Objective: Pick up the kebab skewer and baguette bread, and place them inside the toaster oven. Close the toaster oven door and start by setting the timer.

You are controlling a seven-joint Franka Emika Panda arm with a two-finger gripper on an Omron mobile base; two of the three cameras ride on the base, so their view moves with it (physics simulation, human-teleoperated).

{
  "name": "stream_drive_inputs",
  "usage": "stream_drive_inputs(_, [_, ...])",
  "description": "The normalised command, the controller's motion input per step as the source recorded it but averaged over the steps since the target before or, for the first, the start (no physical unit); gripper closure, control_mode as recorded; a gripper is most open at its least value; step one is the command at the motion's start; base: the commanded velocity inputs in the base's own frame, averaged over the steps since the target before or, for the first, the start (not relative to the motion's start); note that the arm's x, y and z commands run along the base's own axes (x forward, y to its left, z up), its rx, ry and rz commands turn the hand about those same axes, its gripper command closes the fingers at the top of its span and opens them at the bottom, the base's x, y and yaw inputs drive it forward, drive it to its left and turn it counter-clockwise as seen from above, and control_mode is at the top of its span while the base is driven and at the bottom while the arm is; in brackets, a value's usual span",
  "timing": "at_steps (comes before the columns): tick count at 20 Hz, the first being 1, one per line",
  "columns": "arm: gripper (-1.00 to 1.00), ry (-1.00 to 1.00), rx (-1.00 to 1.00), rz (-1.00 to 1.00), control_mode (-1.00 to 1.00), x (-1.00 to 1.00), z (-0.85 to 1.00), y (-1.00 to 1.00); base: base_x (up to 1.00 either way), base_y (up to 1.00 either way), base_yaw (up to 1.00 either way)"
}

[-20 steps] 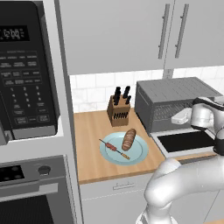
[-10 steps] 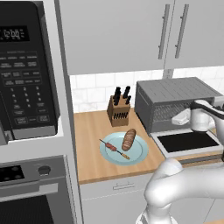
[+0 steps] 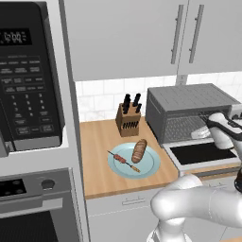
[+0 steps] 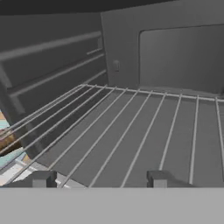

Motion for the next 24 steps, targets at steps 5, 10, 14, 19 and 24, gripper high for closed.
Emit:
stream_drive_inputs(5, [-1.00,0.31,0.00,-0.07,-1.00,-1.00,-0.57,-0.03,0.00,0.00,0.00])
stream_drive_inputs(10, [-1.00,0.30,-0.02,-0.07,-1.00,-1.00,-0.58,-0.02,0.00,0.00,0.00])
stream_drive_inputs(14, [-1.00,0.26,-0.02,-0.03,-1.00,-0.92,0.02,-0.02,0.00,0.00,0.00])
stream_drive_inputs(19, [-1.00,0.03,0.00,0.00,-1.00,-0.92,1.00,0.21,0.00,0.00,0.00])
stream_drive_inputs(24, [-1.00,0.06,0.00,-0.10,-1.00,-0.82,0.26,0.98,0.00,0.00,0.00])
